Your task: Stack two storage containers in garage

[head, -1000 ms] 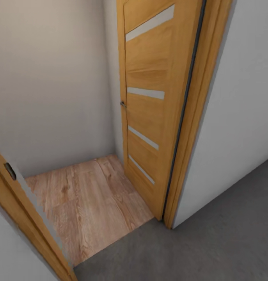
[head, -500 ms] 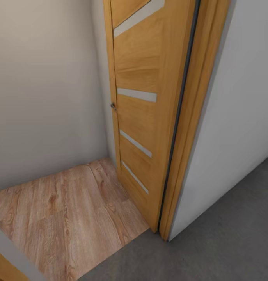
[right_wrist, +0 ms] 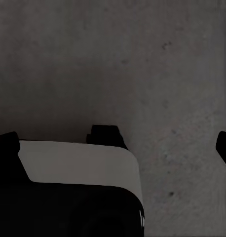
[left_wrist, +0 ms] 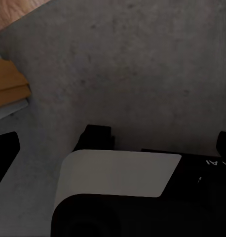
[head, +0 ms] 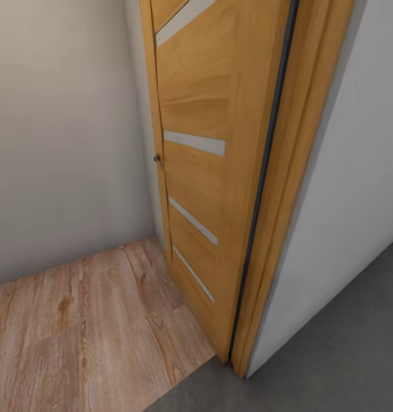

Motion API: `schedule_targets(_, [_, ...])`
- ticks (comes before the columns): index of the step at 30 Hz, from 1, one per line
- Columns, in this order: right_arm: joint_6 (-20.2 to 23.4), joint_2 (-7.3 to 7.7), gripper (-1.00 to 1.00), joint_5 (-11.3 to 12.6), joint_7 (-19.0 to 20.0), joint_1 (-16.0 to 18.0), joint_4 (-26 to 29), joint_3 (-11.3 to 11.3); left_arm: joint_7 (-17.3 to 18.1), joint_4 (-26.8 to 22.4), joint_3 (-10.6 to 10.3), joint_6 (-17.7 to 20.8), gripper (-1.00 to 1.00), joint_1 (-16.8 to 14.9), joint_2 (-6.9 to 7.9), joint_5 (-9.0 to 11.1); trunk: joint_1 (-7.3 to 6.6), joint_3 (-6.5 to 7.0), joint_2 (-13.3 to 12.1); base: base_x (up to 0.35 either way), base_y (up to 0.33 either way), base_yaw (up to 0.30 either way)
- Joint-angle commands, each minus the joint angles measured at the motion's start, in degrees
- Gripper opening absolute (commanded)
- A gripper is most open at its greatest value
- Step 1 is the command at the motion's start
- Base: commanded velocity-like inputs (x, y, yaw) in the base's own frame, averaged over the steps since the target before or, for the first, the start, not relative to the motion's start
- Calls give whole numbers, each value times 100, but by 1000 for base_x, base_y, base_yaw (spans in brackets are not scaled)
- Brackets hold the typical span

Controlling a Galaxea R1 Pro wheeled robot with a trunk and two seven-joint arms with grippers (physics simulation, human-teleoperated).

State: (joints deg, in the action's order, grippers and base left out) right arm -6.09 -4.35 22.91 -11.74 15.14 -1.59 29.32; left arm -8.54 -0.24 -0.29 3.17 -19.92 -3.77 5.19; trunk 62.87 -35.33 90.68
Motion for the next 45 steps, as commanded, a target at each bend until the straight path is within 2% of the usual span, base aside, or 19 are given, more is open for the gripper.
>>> schedule_targets(1, [-32, -5, 100, 56, -4, 6, -17, 48, -16, -3, -7, 17, 100, -3, -1, 55, 3, -5, 2, 316, -96, 0])
schedule_targets(11, [-41, -5, 100, 50, -4, 6, -17, 48, -16, -3, -6, 17, 100, -3, -1, 61, 3, -5, 2, 228, -62, 126])
schedule_targets(38, [-33, 1, 100, 41, -4, 6, -18, 48, -24, -3, -6, 17, 100, -3, -1, 70, 3, -5, 2, 5, -1, 270])
schedule_targets(45, [-33, 4, 100, 39, -4, 6, -17, 48, -25, -3, -6, 17, 100, -3, -1, 70, 3, -5, 2, 0, 0, 66])
